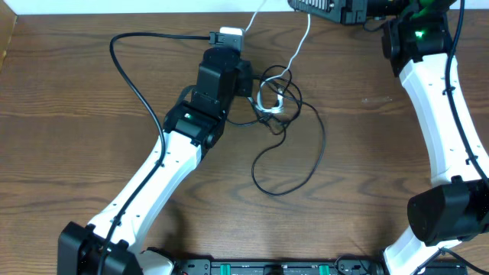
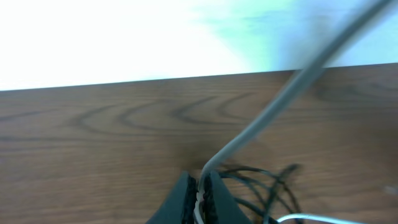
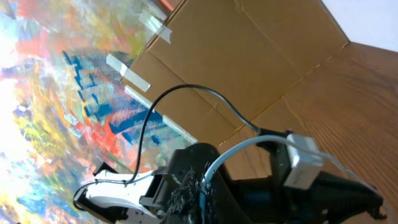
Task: Untangle cables
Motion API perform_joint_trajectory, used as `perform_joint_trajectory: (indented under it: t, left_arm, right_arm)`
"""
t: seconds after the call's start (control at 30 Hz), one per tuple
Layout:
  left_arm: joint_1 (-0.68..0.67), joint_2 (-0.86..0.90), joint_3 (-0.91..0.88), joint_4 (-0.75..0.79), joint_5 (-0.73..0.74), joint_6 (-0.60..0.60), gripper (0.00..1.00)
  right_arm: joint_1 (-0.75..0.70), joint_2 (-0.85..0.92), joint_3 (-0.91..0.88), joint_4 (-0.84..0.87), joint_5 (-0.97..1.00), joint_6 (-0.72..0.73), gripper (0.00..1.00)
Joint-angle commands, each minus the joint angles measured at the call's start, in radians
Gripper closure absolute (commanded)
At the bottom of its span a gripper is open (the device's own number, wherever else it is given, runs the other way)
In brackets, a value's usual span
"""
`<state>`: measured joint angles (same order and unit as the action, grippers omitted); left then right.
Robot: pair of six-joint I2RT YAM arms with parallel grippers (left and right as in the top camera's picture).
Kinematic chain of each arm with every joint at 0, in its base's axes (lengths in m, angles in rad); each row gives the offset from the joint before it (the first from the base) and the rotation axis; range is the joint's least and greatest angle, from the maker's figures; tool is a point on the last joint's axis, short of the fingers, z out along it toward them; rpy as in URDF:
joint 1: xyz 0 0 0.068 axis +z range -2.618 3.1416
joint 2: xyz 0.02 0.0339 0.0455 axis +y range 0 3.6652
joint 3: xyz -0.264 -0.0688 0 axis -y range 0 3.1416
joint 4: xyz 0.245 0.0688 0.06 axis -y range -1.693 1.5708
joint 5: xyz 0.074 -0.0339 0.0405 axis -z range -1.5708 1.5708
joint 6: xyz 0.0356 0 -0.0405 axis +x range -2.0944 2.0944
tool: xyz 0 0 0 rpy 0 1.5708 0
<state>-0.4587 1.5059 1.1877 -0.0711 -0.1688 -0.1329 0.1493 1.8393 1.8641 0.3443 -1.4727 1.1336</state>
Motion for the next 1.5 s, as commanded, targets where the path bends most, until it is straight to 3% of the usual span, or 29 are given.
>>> perform_joint_trajectory:
  t: [0.0,0.1,0.37,0.73,0.9,0.97,1.07,1.2,1.27,1.33,1.47]
  left_arm:
    - [0.005,0.017,0.001,-0.002,-0.096,0.016,0.92]
    - [0.018,0.017,0.001,-0.002,-0.219,0.05,0.92]
    - [0.095,0.017,0.001,-0.006,-0.73,0.051,0.92]
    - [0.164,0.017,0.001,-0.054,-1.075,0.05,0.92]
    - [0.136,0.017,0.001,-0.057,-1.065,0.051,0.92]
    - [0.127,0.016,0.001,-0.063,-0.99,0.05,0.92]
    - [0.104,0.017,0.001,-0.122,-0.723,0.05,0.92]
    - [0.069,0.024,0.0,-0.187,-0.18,0.024,0.92]
    - [0.061,0.04,0.0,-0.183,-0.082,0.024,0.92]
    - [0.059,0.058,0.0,-0.189,-0.149,0.024,0.92]
    - [0.064,0.075,0.0,-0.234,-0.61,0.024,0.92]
  right_arm:
    - [0.011,-0.008,0.005,0.004,-0.013,-0.024,0.99]
    - [0.011,-0.008,0.005,0.004,-0.024,-0.024,0.99]
    - [0.011,-0.008,0.005,0.004,-0.047,-0.027,0.99]
    - [0.009,-0.008,0.005,0.003,-0.045,-0.04,0.98]
    - [0.01,-0.008,0.005,0.003,-0.022,-0.051,0.99]
    - [0.01,-0.008,0.005,0.003,-0.021,-0.059,0.99]
    - [0.009,-0.008,0.005,-0.001,-0.025,-0.089,0.99]
    - [0.005,-0.008,0.004,-0.024,-0.023,-0.106,0.98]
    - [0.002,-0.008,0.004,-0.025,-0.024,-0.106,0.98]
    - [-0.001,-0.008,0.004,-0.027,-0.031,-0.106,0.99]
    - [-0.008,-0.008,0.004,-0.029,-0.063,-0.106,0.99]
